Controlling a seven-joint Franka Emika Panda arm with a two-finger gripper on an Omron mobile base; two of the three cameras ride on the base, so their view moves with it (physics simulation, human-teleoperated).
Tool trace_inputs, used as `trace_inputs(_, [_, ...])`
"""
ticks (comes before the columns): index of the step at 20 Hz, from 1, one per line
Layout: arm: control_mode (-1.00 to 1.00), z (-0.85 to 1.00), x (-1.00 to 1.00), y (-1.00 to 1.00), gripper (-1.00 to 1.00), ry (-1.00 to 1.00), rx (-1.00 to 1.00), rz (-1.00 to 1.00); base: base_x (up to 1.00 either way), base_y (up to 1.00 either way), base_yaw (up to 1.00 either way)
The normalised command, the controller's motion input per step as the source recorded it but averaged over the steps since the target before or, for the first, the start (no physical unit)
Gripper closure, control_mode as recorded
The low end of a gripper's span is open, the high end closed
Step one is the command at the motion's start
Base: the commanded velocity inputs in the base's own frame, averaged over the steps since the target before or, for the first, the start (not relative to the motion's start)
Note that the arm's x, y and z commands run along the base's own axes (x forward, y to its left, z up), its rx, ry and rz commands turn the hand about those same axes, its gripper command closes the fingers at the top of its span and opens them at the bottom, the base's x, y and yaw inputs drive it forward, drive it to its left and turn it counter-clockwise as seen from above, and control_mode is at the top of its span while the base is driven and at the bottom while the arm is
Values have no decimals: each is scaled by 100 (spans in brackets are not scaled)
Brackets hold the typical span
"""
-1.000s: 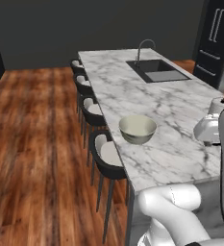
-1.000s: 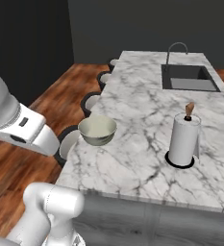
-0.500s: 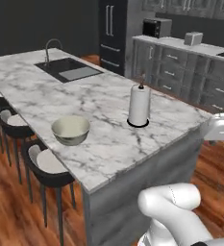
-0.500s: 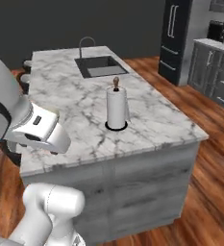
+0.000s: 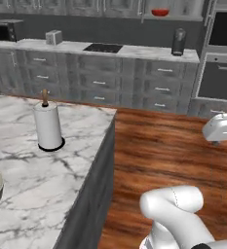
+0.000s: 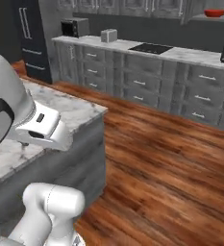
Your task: Pick up the bowls from the cabinet and place each bowl in front of a stool on the dining counter.
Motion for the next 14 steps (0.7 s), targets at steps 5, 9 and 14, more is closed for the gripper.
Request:
trace_inputs(5, [100, 0, 0, 0, -100, 0, 0, 0, 21, -5, -84])
trace_inputs(9, [100, 0, 0, 0, -100, 0, 0, 0, 87, -29, -52])
trace_inputs(14, [100, 0, 0, 0, -100, 0, 0, 0, 100, -41, -28])
